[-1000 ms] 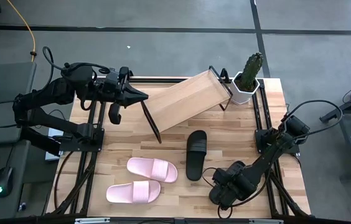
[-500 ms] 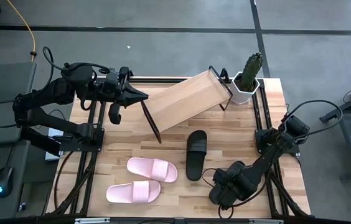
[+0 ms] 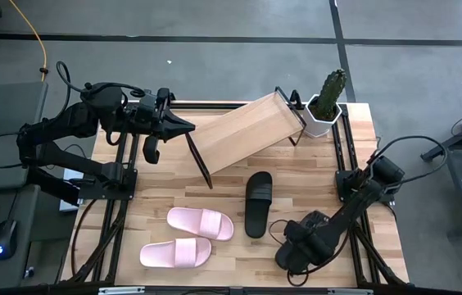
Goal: Pick and place slides into the shelf
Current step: Put the right black slide on the shelf
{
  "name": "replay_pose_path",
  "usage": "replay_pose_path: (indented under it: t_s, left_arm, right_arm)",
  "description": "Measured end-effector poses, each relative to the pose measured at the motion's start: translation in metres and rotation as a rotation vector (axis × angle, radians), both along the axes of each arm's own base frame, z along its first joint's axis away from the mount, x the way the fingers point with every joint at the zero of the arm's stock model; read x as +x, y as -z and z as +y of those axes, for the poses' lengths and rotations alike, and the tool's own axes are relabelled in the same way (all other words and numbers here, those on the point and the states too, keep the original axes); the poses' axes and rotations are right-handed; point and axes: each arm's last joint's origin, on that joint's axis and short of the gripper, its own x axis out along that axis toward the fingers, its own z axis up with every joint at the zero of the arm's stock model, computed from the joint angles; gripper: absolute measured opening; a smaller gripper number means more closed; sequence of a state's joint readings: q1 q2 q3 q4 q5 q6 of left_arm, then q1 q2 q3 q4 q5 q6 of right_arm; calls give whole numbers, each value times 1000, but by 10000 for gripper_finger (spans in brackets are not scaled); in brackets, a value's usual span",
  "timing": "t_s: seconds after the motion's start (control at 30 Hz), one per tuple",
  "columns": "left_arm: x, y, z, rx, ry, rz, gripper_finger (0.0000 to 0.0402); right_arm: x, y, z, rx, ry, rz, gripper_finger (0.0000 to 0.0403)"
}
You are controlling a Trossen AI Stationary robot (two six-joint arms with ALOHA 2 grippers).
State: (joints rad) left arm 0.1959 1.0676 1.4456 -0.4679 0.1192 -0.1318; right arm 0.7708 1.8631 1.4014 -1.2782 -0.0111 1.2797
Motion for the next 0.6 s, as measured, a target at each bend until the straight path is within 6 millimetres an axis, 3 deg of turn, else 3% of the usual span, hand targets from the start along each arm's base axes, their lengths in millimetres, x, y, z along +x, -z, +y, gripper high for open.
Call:
replay_pose_path:
  t_s: [0.43, 0.6]
  left_arm:
    - [0, 1, 0, -1, 0, 6, 1]
    - [2, 1, 0, -3, 0, 13, 1]
  right_arm:
    - [6, 26, 4, -55, 31, 83, 174]
    - [4, 28, 1, -100, 60, 108, 174]
